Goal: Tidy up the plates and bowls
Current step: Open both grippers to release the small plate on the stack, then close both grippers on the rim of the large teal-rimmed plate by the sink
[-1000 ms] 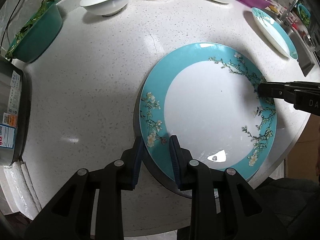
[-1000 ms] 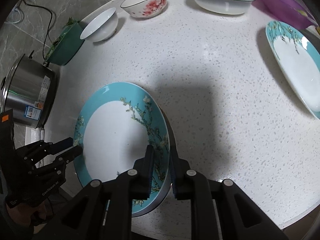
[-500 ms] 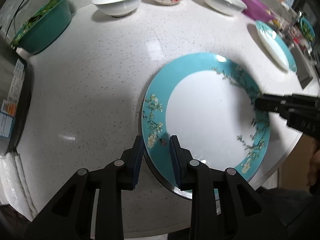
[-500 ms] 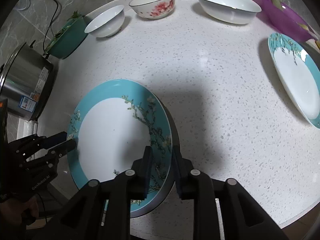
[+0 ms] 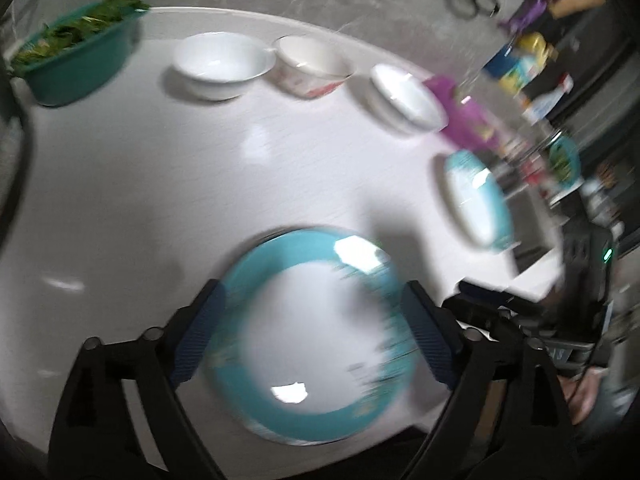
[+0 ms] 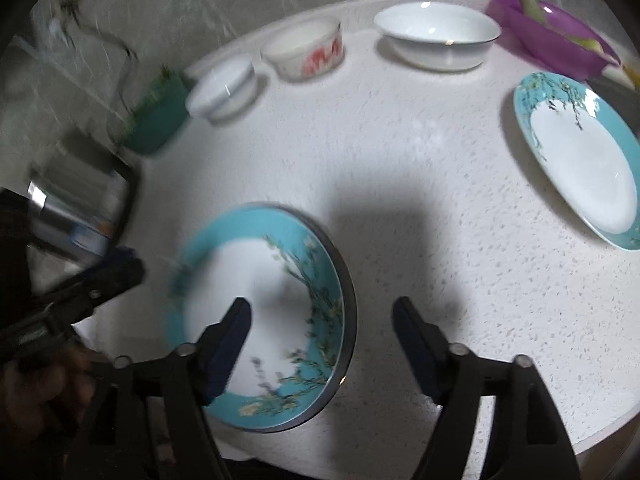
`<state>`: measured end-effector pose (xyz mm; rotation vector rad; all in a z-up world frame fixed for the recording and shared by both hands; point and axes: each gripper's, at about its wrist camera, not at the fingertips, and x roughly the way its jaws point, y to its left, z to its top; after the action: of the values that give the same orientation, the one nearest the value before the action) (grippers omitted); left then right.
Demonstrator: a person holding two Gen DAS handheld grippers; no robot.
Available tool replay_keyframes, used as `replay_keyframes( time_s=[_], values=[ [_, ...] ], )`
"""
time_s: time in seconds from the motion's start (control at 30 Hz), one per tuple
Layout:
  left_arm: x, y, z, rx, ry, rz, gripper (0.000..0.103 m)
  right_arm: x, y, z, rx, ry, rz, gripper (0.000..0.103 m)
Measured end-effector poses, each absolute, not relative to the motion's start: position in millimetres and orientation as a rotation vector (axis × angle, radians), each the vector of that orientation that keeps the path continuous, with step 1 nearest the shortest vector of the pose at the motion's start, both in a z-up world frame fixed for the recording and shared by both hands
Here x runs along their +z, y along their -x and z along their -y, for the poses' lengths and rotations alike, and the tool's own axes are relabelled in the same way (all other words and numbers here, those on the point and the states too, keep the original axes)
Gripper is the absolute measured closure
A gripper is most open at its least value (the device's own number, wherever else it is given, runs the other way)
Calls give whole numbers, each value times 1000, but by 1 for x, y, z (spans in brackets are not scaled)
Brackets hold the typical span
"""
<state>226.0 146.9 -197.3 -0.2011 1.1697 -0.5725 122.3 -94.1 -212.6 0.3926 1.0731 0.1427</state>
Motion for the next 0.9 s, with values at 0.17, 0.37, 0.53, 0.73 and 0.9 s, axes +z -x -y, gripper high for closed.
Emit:
replay_keyframes(
  time_s=[0.17,0.37,0.53,0.73,0.9],
  values=[
    [-166,-244,-81,-718,226,-1126,0,-178,-102,182,208,-630,-937,9],
    [-161,-258,35,-794,118,-1148,0,-170,-82,316,140,-789,-806,0],
    [-194,-277,127,-776,86,-1229,0,-190,-86,415,124,-825,-827,0],
    [-226,-296,179,-703,11,-1222,0,-213,-113,462,141,-805,-903,17],
    [-258,-309,201,-621,-62,-1299,2,-233,-121,471,183,-831,-955,28]
  ],
)
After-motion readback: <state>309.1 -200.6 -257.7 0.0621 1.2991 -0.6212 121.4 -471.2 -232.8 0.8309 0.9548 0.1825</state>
